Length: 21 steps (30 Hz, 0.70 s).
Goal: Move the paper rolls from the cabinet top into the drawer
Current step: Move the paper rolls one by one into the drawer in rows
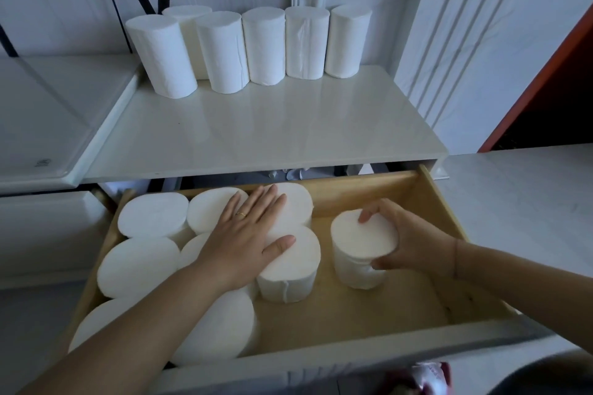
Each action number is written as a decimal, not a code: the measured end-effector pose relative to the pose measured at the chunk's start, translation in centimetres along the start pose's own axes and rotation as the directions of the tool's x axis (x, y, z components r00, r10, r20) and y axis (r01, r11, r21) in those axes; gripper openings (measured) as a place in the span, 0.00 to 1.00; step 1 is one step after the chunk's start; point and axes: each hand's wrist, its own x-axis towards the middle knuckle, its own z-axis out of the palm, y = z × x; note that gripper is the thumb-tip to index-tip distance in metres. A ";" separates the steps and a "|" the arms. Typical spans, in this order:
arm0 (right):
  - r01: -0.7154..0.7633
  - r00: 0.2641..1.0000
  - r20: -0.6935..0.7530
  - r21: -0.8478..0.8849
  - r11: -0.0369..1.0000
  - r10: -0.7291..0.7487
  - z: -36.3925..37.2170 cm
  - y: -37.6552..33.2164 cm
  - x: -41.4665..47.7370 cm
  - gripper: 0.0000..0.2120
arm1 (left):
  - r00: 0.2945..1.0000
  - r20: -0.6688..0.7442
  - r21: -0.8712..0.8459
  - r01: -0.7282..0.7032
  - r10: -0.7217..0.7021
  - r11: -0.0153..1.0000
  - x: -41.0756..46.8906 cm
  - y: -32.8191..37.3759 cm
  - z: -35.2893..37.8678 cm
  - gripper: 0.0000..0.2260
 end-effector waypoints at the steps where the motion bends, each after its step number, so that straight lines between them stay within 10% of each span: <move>1: 0.005 0.999 0.046 -0.026 1.000 -0.004 0.1 0.3 -0.1 0.38 | 1.000 0.001 -0.001 -0.002 0.002 1.000 0.0 0.0 0.0 0.32; 4: -0.026 0.965 0.263 0.033 0.999 0.016 -1.0 1.0 0.1 0.51 | 1.000 -0.004 -0.007 -0.003 0.003 1.000 0.1 0.0 0.0 0.34; 10: -0.508 0.811 0.462 0.251 0.824 0.359 -1.3 0.7 0.2 0.31 | 1.000 -0.002 0.001 0.001 -0.001 1.000 0.1 0.1 -0.1 0.34; 21: -0.658 0.632 0.723 0.312 0.685 0.278 1.5 -2.1 -1.3 0.27 | 1.000 -0.017 0.014 0.002 -0.001 1.000 0.1 0.0 0.2 0.35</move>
